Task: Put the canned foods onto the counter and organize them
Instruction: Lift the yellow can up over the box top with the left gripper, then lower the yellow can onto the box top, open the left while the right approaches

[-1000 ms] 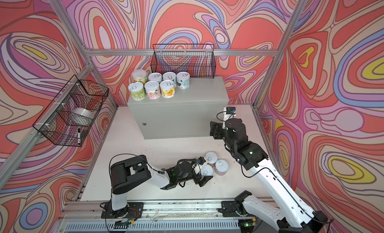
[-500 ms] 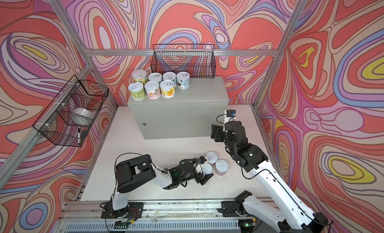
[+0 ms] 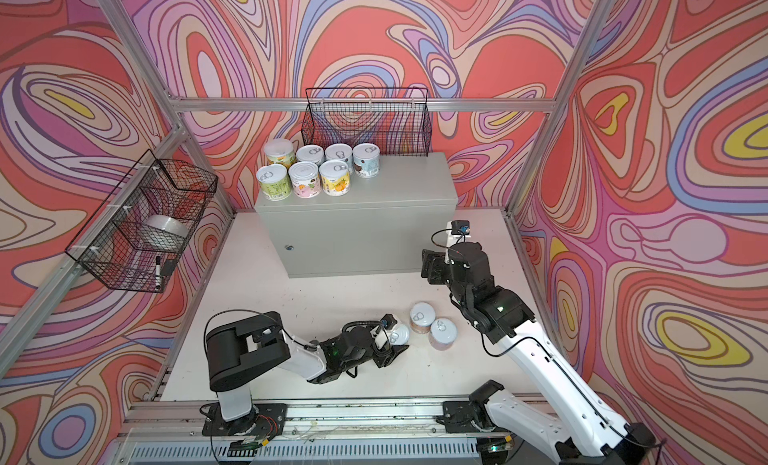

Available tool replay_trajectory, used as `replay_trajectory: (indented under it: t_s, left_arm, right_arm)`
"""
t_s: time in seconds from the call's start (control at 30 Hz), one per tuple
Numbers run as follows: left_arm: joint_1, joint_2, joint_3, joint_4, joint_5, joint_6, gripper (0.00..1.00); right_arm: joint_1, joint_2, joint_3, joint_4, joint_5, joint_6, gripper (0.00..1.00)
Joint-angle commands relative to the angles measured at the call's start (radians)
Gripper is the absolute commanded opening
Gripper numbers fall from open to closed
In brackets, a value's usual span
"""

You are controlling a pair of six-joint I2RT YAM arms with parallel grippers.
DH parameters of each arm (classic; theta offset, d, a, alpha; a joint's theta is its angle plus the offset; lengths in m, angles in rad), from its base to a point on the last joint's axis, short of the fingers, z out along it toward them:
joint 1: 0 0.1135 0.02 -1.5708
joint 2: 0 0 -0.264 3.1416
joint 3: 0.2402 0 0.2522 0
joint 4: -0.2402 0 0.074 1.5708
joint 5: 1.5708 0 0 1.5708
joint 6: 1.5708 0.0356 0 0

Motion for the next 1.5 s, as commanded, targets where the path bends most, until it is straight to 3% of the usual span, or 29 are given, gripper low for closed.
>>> replay_trajectory:
  t_s: [0.0,0.1,0.2,0.37,0.53,0.77,1.13,1.27,1.47]
  left_arm:
    - [0.005,-0.097,-0.03,0.001,-0.065,0.041,0.3]
    - [0.005,-0.2,-0.042,-0.098,-0.111,0.058,0.0]
    - [0.018,-0.351,0.001,-0.381,-0.128,0.054,0.0]
    - [0.03,-0.542,0.088,-0.657,-0.136,0.107,0.0]
    - [0.071,-0.621,0.356,-1.0,-0.171,0.146,0.0]
    - [0.161,-0.514,0.798,-1.196,-0.213,0.141,0.0]
    - [0.27,-0.104,1.463,-1.37,-0.29,0.101,0.0]
    - [0.304,0.003,1.59,-1.393,-0.289,0.066,0.0]
    - [0.367,0.07,1.65,-1.384,-0.261,0.003,0.0]
  right_arm:
    - [0.002,0.004,-0.028,0.013,-0.025,0.011,0.82]
    - [0.002,-0.003,-0.038,0.02,-0.038,0.02,0.81]
    - [0.003,-0.005,-0.042,0.02,-0.037,0.024,0.81]
    - [0.002,-0.009,-0.048,0.032,-0.036,0.037,0.81]
    - [0.002,-0.021,-0.013,0.026,-0.002,0.044,0.8]
    - [0.003,-0.012,0.017,0.051,0.01,0.058,0.8]
    - [0.003,0.007,0.056,0.083,0.019,0.055,0.8]
    - [0.002,0.011,0.077,0.098,0.012,0.052,0.8]
    - [0.002,0.021,0.106,0.104,-0.001,0.033,0.8]
